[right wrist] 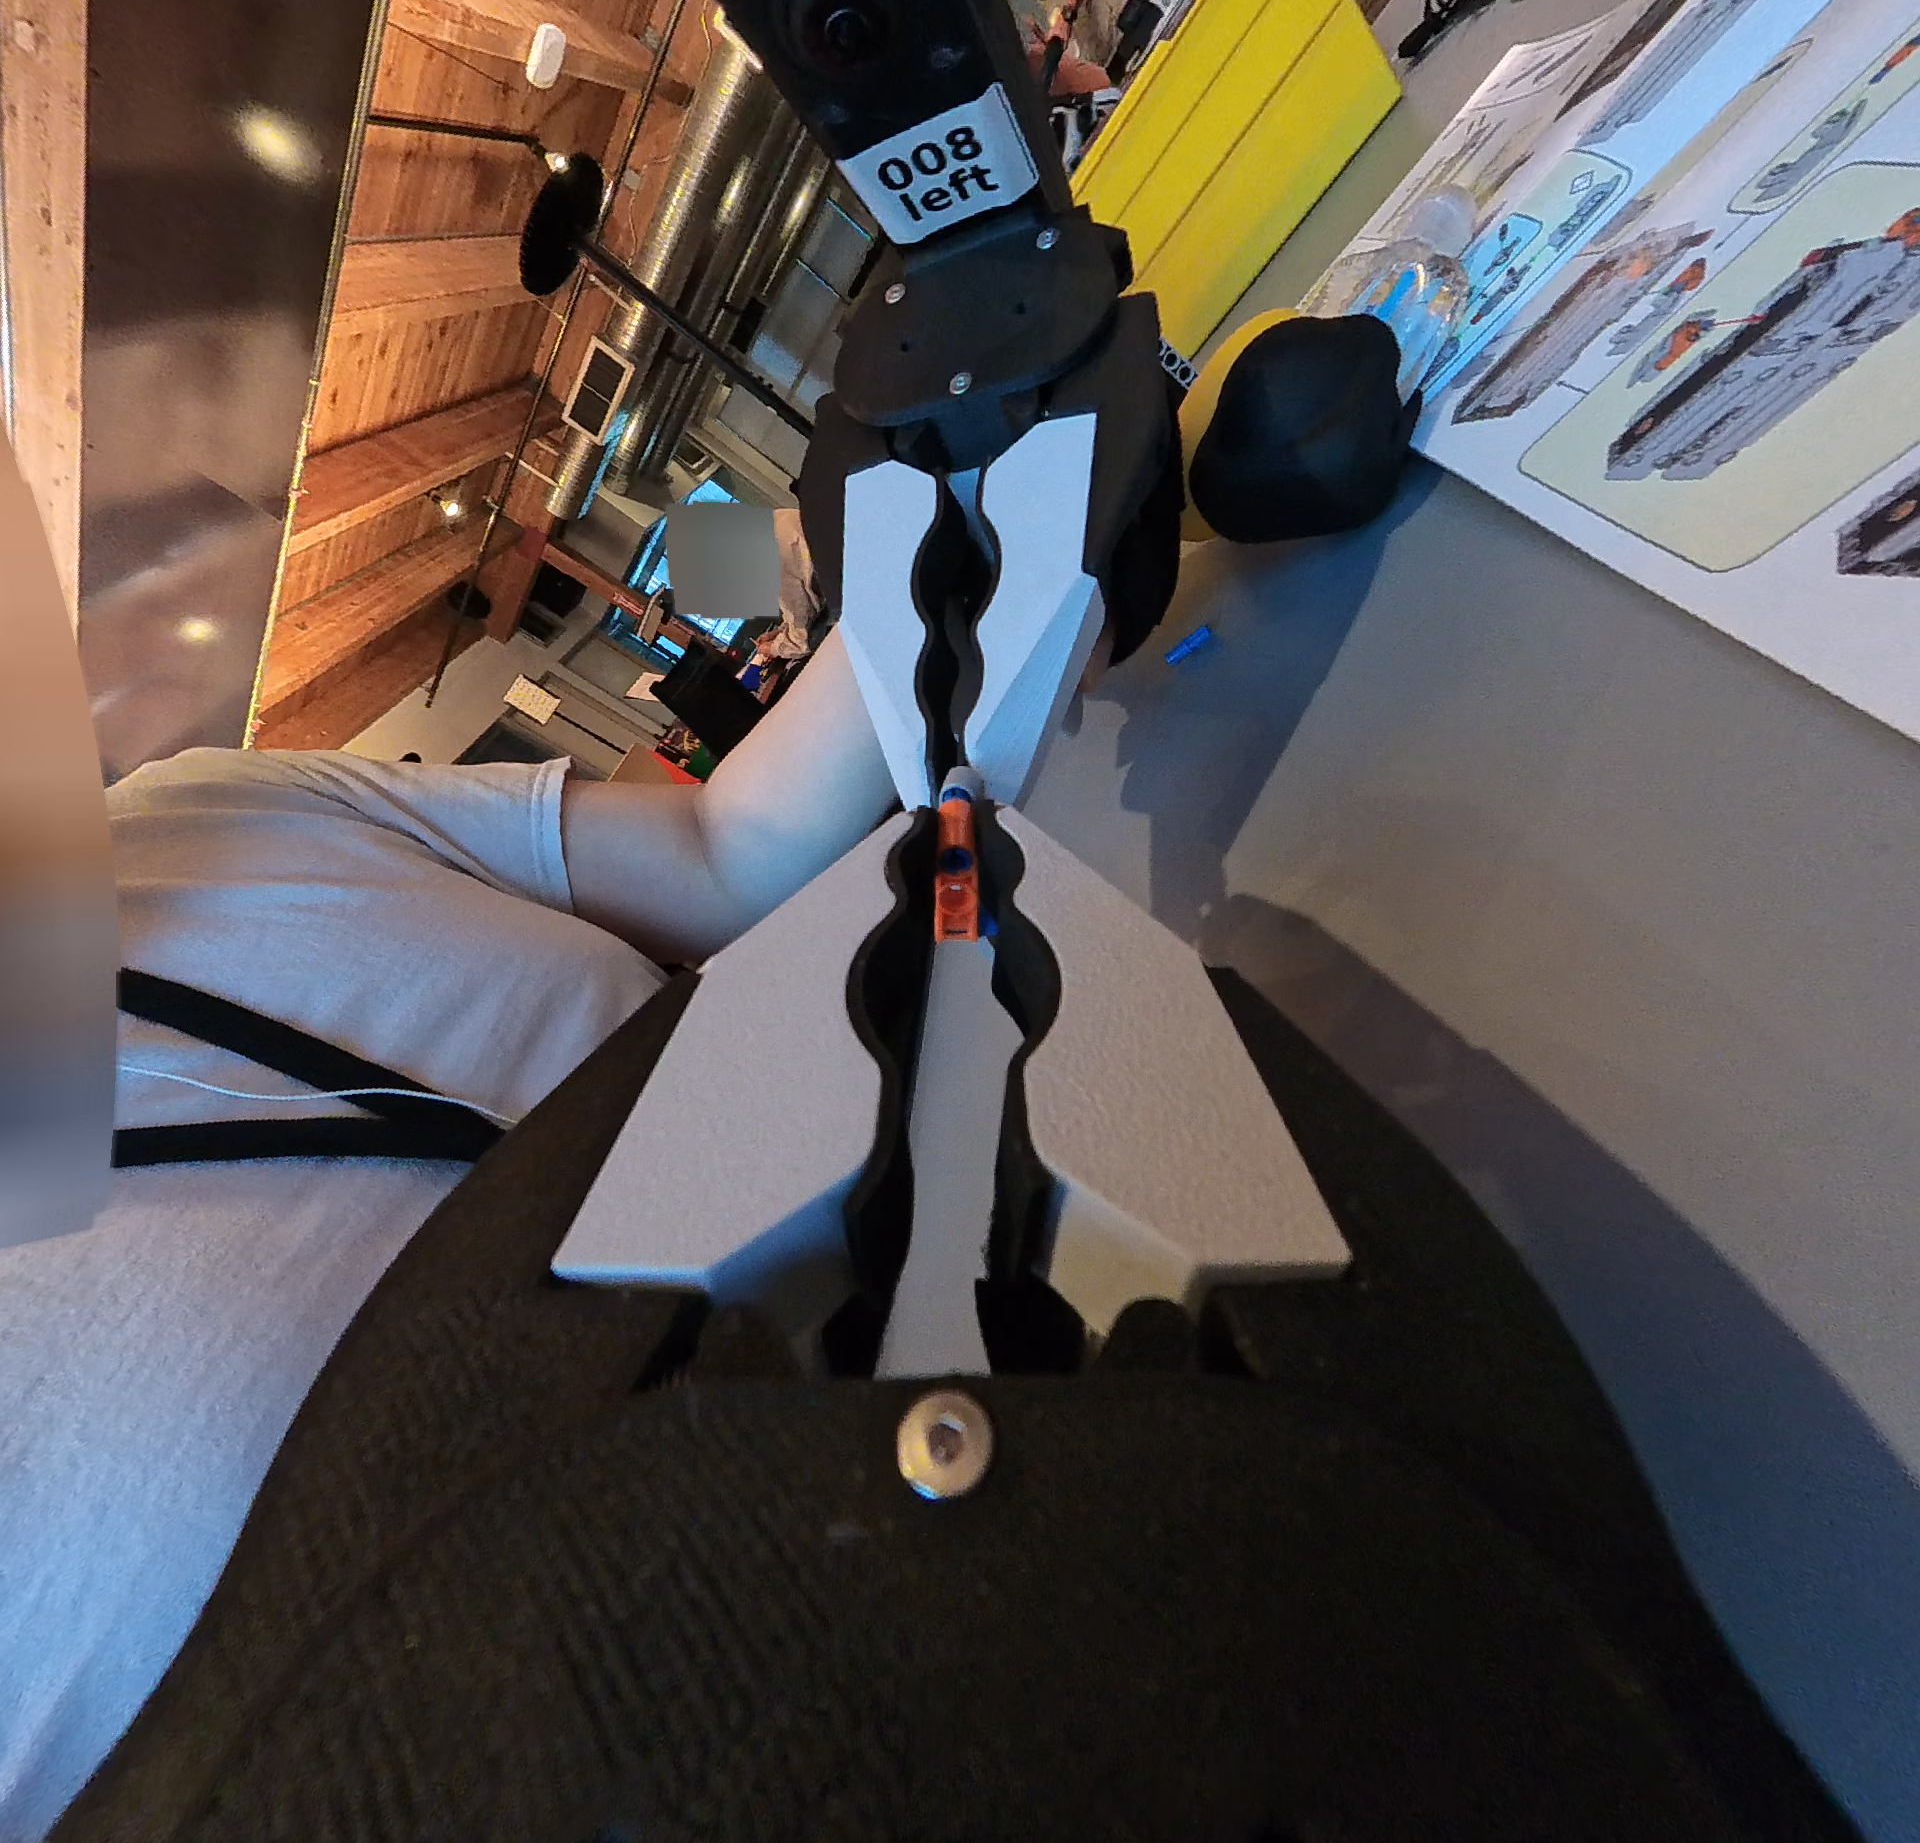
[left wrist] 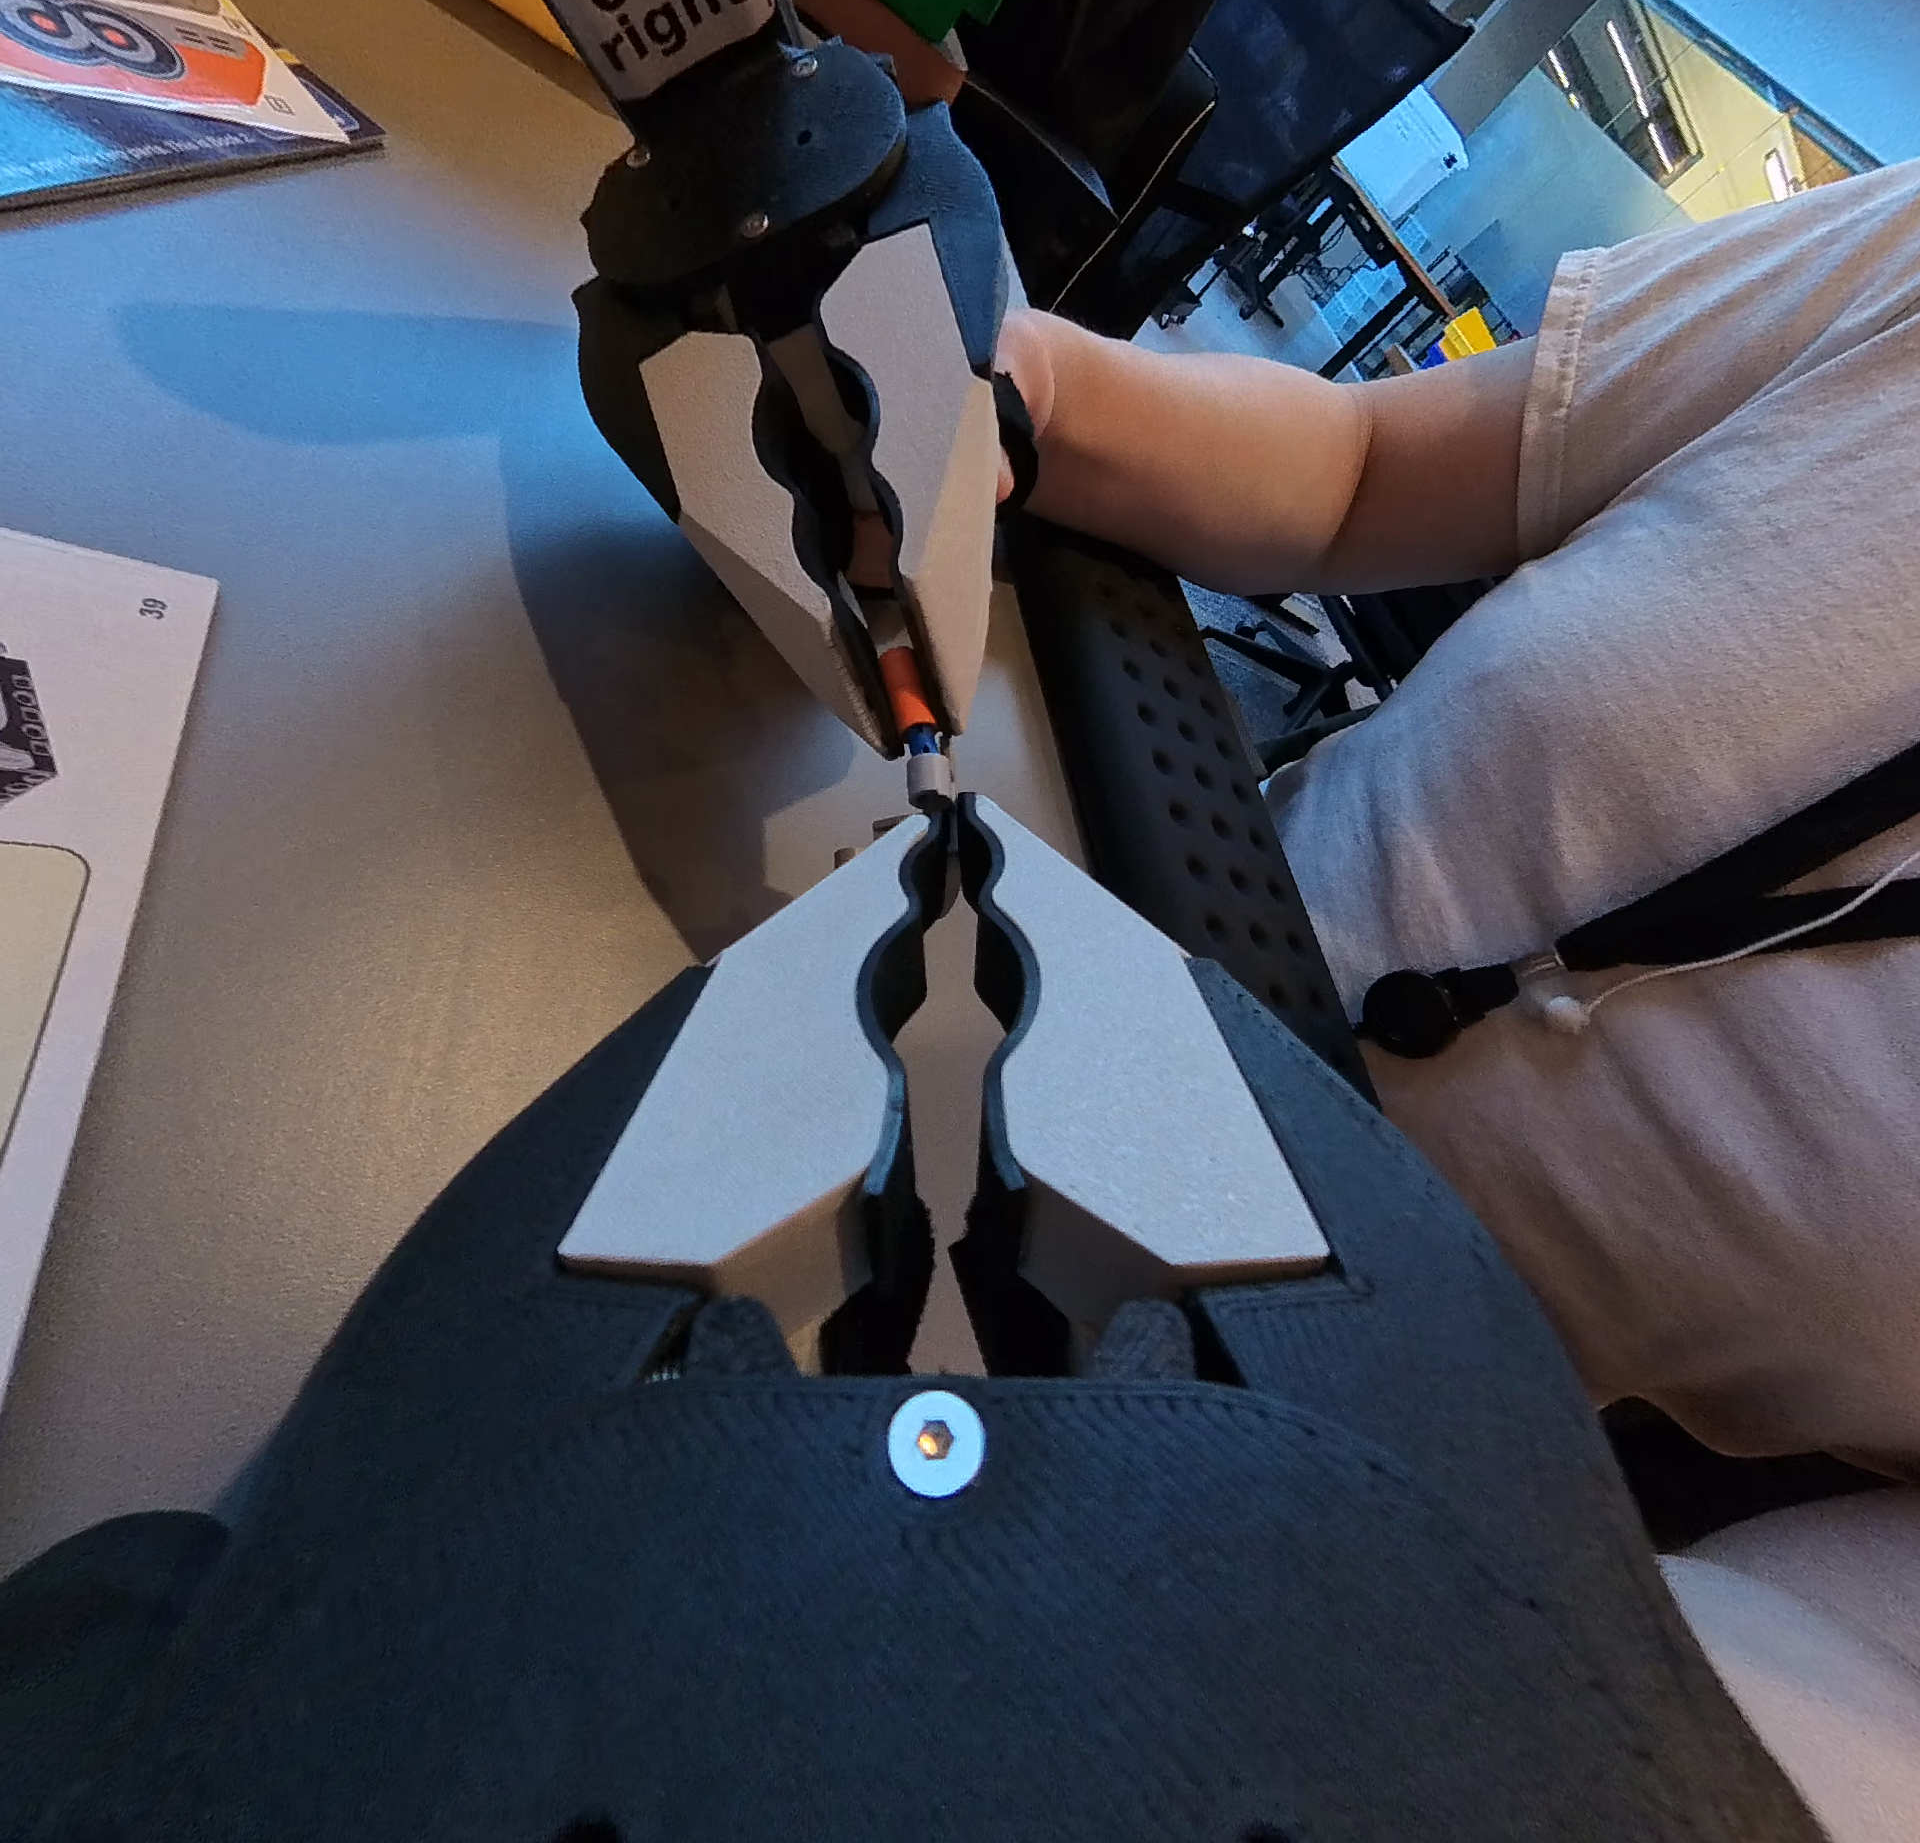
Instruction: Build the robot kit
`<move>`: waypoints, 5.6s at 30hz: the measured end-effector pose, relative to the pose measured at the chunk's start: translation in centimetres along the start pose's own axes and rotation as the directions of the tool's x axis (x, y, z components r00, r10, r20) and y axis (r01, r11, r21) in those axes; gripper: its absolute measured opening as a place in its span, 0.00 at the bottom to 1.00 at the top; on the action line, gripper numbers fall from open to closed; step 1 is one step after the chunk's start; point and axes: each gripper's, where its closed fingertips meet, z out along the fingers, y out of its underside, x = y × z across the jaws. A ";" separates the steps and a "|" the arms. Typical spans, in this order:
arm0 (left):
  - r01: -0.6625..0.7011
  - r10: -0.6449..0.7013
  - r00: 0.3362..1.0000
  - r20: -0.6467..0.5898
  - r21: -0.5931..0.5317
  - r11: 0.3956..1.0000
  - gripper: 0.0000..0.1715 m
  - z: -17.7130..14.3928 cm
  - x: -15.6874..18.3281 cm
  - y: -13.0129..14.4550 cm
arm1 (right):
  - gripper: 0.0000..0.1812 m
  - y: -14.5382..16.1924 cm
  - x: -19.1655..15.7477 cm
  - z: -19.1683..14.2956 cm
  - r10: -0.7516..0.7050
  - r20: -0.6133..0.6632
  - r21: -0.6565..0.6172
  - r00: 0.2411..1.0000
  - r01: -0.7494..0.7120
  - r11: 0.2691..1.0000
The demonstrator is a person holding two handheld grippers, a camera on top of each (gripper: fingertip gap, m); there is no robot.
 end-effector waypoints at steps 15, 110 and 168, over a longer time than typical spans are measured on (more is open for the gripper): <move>-0.015 0.015 0.999 -0.043 0.011 1.000 0.00 0.2 0.6 -0.1 | 0.03 0.2 -0.5 0.0 0.021 0.041 -0.013 0.999 -0.020 1.000; 0.167 -0.250 0.963 0.103 0.500 0.850 0.03 -3.0 -1.0 -8.1 | 0.19 -7.2 -0.9 -1.5 -0.789 -0.612 -0.541 -0.053 0.755 0.369; 0.156 -0.137 0.988 -0.075 0.469 0.870 0.03 -4.1 3.1 -8.0 | 0.13 -4.8 -4.7 -1.0 -0.900 -0.428 -0.463 -0.078 0.874 0.144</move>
